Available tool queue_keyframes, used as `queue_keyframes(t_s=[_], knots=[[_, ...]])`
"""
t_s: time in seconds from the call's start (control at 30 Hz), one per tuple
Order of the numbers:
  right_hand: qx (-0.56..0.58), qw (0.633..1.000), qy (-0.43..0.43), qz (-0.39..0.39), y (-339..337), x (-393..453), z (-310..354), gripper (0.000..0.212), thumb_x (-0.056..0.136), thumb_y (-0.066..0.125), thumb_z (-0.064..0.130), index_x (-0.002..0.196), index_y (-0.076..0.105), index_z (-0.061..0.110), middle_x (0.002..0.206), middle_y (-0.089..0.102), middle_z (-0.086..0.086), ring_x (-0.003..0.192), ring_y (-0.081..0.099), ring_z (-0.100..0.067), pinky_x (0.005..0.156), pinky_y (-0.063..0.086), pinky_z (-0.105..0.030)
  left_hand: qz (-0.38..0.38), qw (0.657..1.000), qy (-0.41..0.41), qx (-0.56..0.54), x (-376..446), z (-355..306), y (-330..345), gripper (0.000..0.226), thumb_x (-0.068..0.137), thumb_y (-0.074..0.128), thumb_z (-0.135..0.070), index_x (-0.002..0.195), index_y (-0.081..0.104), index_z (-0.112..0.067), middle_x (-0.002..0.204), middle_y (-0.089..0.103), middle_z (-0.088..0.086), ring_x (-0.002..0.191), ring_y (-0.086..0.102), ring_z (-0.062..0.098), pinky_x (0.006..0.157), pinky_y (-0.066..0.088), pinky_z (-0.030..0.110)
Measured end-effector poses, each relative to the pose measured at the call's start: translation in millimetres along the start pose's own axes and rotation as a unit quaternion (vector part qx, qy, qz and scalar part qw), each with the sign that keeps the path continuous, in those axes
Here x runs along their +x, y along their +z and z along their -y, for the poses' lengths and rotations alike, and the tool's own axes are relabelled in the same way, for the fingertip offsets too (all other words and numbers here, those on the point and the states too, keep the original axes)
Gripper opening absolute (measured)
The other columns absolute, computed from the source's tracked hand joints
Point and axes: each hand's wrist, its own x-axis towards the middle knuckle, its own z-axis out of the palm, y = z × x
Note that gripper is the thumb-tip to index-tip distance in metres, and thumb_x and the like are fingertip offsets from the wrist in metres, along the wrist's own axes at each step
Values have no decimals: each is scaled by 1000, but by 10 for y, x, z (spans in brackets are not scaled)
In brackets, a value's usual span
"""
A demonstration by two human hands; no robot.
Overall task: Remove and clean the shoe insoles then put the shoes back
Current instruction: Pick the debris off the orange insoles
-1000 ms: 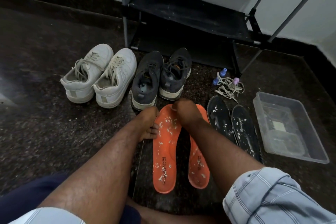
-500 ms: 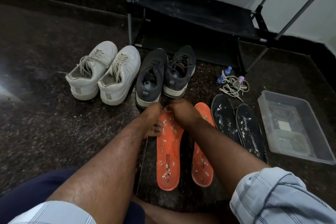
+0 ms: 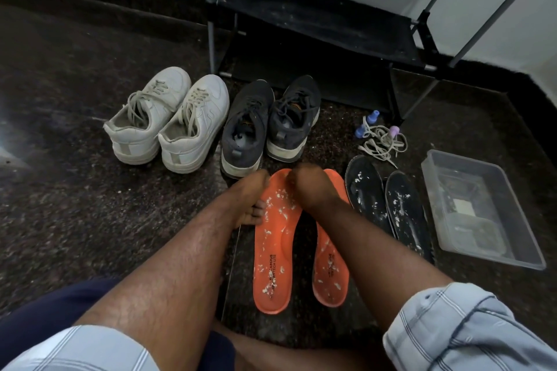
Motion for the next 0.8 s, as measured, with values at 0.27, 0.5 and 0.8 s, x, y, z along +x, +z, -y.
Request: queue_keyframes(t_s=[0.27, 0.5, 0.8], knots=[[228, 957, 152, -93, -105, -95, -237, 22, 87, 58, 10, 103, 70, 17, 109, 71, -2, 100, 64, -18, 89, 50, -30, -7, 1000, 4, 24, 0, -13, 13, 32, 88, 48, -38, 106, 59, -14, 84, 54, 7, 64, 52, 20, 69, 54, 33], [195, 970, 72, -127, 50, -108, -122, 16, 88, 60, 11, 90, 75, 5, 98, 67, -13, 90, 59, -18, 80, 35, -15, -33, 999, 20, 24, 26, -72, 17, 41, 93, 43, -43, 119, 63, -17, 80, 55, 6, 64, 52, 19, 70, 53, 33], [88, 993, -32, -75, 98, -119, 10, 17, 77, 59, 5, 88, 71, 11, 82, 65, -10, 79, 60, -27, 69, 42, -33, -26, 999, 4, 31, 22, -58, 12, 36, 97, 37, -48, 111, 61, -25, 89, 55, 9, 71, 53, 22, 81, 56, 40]])
